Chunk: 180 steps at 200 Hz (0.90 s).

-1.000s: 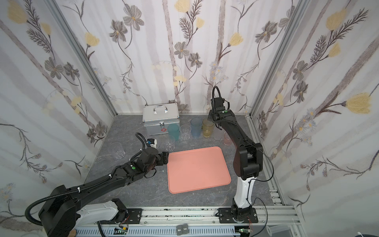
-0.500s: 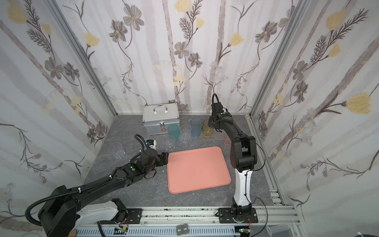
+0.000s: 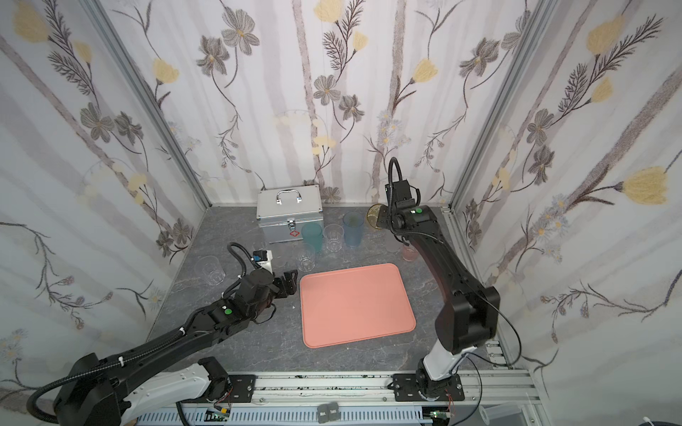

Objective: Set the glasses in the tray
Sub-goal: 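Carry the yellow glass onto the tray corner and open the right gripper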

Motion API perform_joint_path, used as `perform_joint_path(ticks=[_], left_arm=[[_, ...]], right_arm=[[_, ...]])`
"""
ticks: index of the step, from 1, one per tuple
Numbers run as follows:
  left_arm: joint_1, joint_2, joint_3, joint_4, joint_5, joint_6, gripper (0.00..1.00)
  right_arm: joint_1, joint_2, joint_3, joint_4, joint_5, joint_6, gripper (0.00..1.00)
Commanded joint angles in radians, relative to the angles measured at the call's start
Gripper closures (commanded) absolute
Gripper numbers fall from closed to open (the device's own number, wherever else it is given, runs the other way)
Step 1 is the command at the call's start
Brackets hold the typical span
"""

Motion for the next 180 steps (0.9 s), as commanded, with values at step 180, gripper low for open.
perform_joint_path(ticks=[180], left_arm=[[0.006,-0.017,-0.159,0.041,-0.064,-0.088,0.21]], right_arm=[[0.486,0.454,0.242,-0.321,-0.092,-0.046,1.0]])
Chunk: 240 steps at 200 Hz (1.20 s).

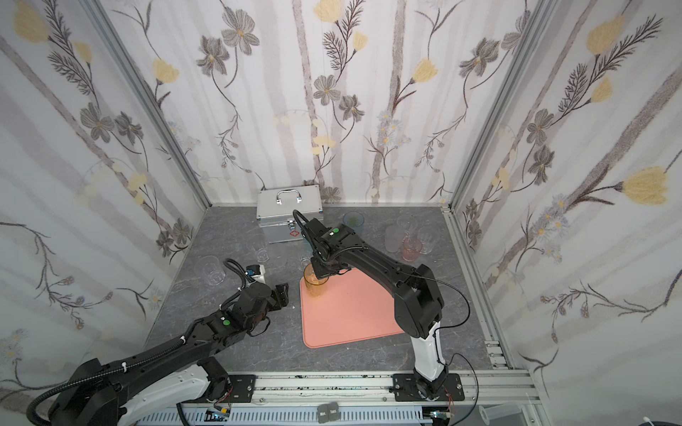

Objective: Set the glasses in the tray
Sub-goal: 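Carry the yellow glass onto the tray corner and open the right gripper, then reach the right gripper to the blue glass and grasp it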

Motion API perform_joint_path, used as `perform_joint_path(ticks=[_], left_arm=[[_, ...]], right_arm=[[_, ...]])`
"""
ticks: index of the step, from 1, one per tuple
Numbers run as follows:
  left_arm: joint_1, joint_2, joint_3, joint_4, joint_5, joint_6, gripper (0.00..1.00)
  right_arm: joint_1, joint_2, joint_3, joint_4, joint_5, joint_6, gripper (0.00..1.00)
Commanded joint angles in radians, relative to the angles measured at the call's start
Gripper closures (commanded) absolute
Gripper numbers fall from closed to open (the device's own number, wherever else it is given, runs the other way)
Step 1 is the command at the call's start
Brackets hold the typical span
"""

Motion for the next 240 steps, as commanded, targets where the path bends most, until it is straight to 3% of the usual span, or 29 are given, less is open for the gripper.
perform_joint_path(ticks=[1,52,122,166,183,205,240], left_arm=[[0.001,0.0,-0.004,0.037,-0.029,-0.005,0.21],[0.001,0.019,-0.007,0.054,-0.013,-0.001,0.21],[0.001,0.027,-0.011,0.06,-0.008,0.004,0.21],[0.036,-0.099,-0.025,0.042,-0.029,0.111,0.2],[0.046,-0.118,-0.021,0.041,-0.031,0.11,0.22],[0.02,-0.041,0.023,0.042,-0.069,0.099,0.25],[-0.07,0.122,0.139,0.044,-0.115,0.177,0.19]], right_arm=[[0.003,0.031,0.029,0.004,0.019,-0.018,1.0],[0.003,0.107,0.103,0.001,0.025,-0.023,1.0],[0.003,0.091,0.144,0.014,0.021,0.001,0.77],[-0.015,-0.07,0.082,0.102,-0.005,0.06,0.61],[-0.069,-0.18,-0.025,0.22,-0.019,0.091,0.57],[-0.216,-0.277,-0.153,0.37,-0.024,0.148,0.55],[-0.4,-0.253,-0.154,0.476,-0.027,0.15,0.52]])
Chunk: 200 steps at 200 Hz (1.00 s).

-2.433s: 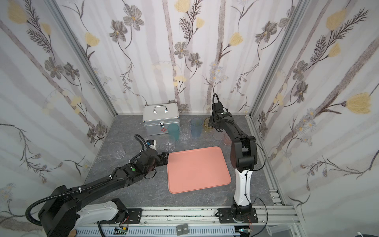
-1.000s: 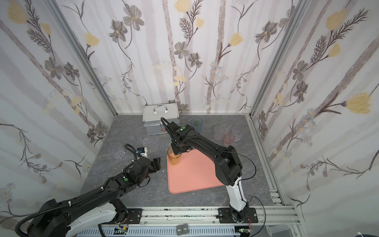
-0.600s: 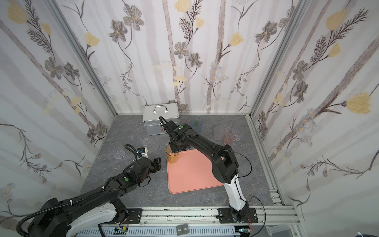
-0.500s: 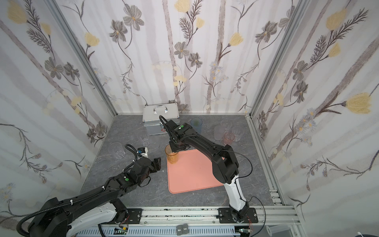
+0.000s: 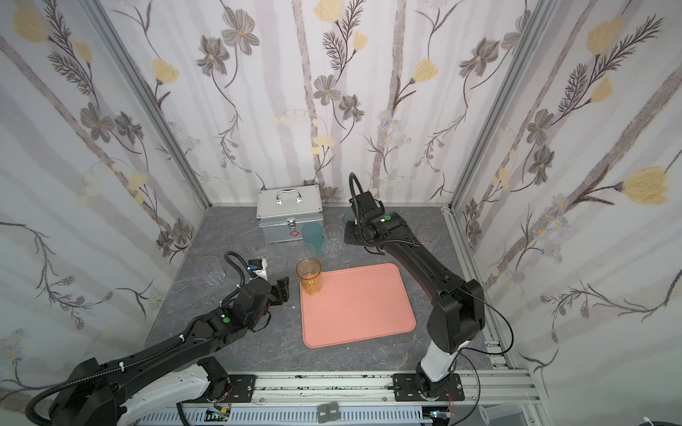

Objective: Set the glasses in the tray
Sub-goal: 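Reach the right gripper to the blue glass and grasp it, then carry the blue glass onto the tray beside the yellow glass and release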

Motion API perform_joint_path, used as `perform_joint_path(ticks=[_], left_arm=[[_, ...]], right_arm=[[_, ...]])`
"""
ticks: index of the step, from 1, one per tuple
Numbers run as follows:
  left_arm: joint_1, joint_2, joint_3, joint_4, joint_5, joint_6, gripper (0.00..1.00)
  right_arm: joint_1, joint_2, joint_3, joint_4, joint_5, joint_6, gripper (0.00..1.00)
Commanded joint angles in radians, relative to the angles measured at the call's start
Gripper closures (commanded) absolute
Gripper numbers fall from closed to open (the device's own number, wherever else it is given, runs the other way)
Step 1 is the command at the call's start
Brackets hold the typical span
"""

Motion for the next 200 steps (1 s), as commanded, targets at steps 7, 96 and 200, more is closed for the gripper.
perform_joint_path(ticks=[7,96,200], left_arm=[[-0.029,0.086,0.065,0.016,-0.03,0.045,0.18],[-0.04,0.099,0.024,0.036,0.024,-0.004,0.15],[-0.038,0.047,-0.02,0.047,0.007,-0.007,0.15]], right_arm=[[-0.098,0.048,0.032,0.158,-0.028,0.025,0.52],[-0.187,0.338,0.225,0.181,-0.128,0.028,0.55],[-0.188,0.496,0.35,0.137,-0.097,0.009,0.75]])
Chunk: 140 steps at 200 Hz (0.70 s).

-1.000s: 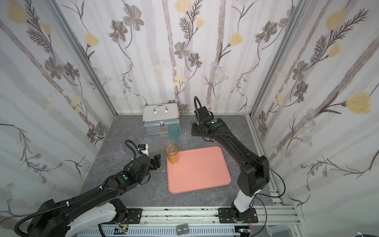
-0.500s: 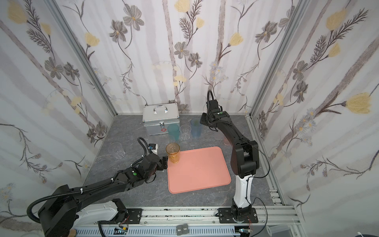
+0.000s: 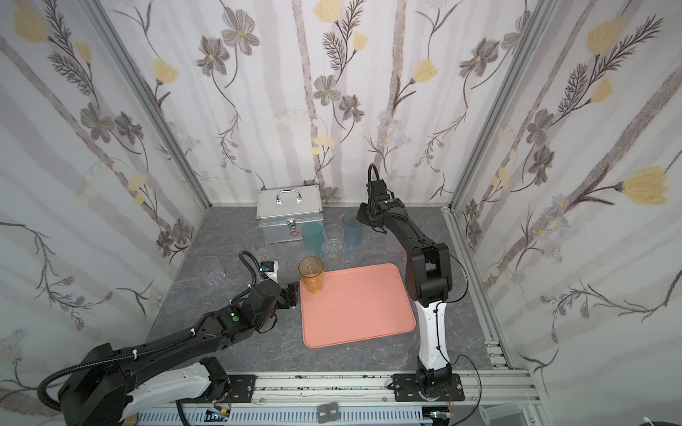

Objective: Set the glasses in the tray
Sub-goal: 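Carry the blue glass onto the tray beside the yellow glass and release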

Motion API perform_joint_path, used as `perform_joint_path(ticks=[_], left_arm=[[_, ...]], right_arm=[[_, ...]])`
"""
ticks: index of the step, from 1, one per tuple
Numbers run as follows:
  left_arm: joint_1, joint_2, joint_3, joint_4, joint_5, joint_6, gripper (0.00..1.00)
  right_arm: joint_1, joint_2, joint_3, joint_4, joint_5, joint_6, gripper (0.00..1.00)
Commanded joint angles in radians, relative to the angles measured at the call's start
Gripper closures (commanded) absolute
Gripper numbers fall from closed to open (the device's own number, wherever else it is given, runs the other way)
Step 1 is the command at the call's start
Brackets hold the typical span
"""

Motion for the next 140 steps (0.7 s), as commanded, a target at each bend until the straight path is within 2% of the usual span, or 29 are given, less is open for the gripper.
perform_joint_path(ticks=[1,37,78,140], left_arm=[[0.0,0.003,-0.005,0.028,-0.023,-0.01,0.15],[0.0,0.011,-0.001,0.035,-0.023,-0.007,0.15],[0.0,0.006,-0.006,0.035,-0.028,-0.006,0.15],[0.014,-0.087,-0.03,0.033,-0.083,0.033,0.16]], right_arm=[[0.001,0.02,0.017,0.0,0.023,-0.018,0.75],[0.011,0.034,0.022,-0.023,0.083,-0.055,0.85],[0.014,-0.029,-0.013,-0.039,0.155,-0.091,0.95],[0.039,-0.273,-0.168,-0.077,0.245,-0.143,0.98]])
